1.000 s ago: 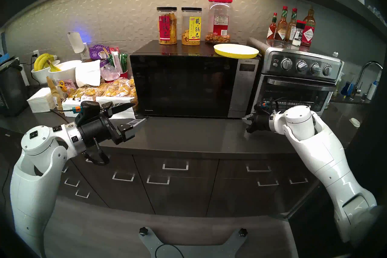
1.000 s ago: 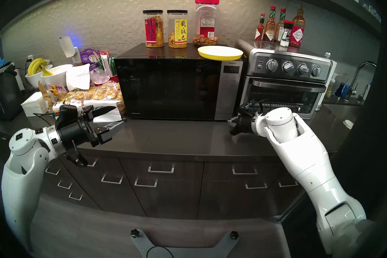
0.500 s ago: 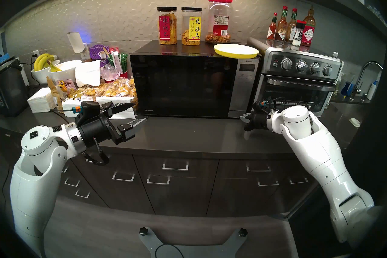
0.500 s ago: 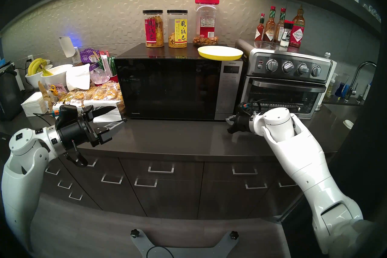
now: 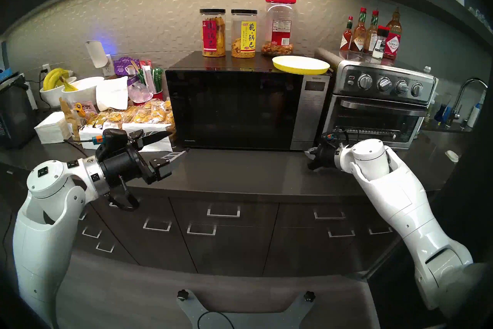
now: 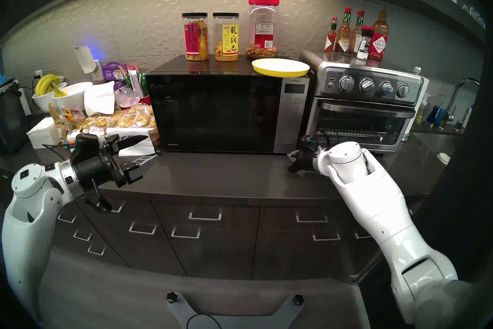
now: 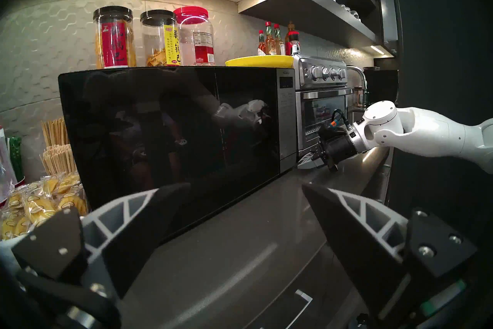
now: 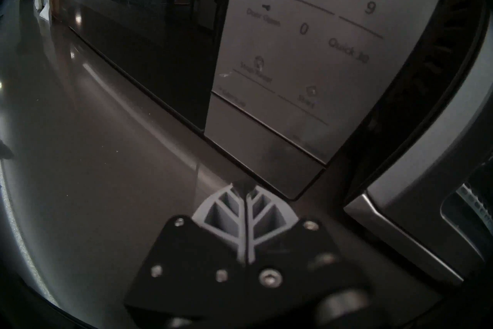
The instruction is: Open the microwave, put the plate inside, and close the door
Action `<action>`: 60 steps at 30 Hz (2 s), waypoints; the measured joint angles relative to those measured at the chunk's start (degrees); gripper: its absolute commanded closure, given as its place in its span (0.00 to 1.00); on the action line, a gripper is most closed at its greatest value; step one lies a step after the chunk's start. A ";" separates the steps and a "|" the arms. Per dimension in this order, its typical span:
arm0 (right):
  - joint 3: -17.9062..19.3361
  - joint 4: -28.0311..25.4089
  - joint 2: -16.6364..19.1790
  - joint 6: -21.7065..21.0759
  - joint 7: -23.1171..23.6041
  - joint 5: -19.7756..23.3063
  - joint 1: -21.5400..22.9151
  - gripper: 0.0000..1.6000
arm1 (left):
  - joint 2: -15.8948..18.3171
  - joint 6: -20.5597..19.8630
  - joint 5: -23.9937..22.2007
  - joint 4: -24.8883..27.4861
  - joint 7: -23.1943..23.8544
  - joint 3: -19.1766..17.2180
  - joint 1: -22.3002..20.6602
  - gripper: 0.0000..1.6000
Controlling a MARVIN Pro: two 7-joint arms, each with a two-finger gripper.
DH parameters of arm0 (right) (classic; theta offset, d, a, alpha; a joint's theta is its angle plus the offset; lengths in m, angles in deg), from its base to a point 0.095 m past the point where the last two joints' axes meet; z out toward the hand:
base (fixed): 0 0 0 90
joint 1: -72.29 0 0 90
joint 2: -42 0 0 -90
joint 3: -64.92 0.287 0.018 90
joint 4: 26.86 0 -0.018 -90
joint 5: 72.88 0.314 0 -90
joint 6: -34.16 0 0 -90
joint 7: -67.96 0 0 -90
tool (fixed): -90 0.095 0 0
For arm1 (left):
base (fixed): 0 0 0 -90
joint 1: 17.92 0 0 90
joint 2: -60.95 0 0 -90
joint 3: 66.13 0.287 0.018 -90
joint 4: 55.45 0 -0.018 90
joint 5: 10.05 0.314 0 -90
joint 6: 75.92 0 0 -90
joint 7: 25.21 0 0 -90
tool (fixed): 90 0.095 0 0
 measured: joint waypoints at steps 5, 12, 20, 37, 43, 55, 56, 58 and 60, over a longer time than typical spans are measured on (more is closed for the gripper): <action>0.02 0.71 -0.70 0.46 -0.42 -0.64 0.62 1.00 | 0.00 0.00 0.00 0.00 0.00 0.00 0.00 0.00; -0.05 2.92 -1.75 1.06 -0.69 -1.51 1.64 1.00 | 0.00 0.00 0.00 0.00 0.00 0.00 0.00 0.00; -0.20 5.59 -2.98 2.45 -0.67 -2.48 2.71 1.00 | 0.00 0.00 0.00 0.00 0.00 0.00 0.00 0.00; -0.07 6.34 -3.26 7.58 -0.76 -4.86 2.21 1.00 | 0.00 0.00 0.00 0.00 0.00 0.00 0.00 0.00; 0.13 5.92 -2.91 9.06 -0.79 -5.45 1.61 1.00 | 0.00 0.00 0.00 0.00 0.00 0.00 0.00 0.00; 1.58 2.30 -0.97 9.79 3.07 -3.59 -0.76 1.00 | -0.01 0.00 0.00 -0.01 0.00 0.00 0.00 0.00; 1.89 1.49 -0.57 9.76 3.91 -3.19 -1.21 1.00 | -0.01 0.00 0.00 -0.01 0.00 0.00 0.00 0.00; 2.24 0.77 -0.17 9.72 4.68 -2.81 -1.66 1.00 | -0.01 0.00 0.00 -0.01 0.00 0.00 0.00 0.00; 2.72 -0.10 0.36 9.66 5.68 -2.31 -2.25 1.00 | -0.01 0.00 0.01 -0.01 0.00 0.00 0.00 0.00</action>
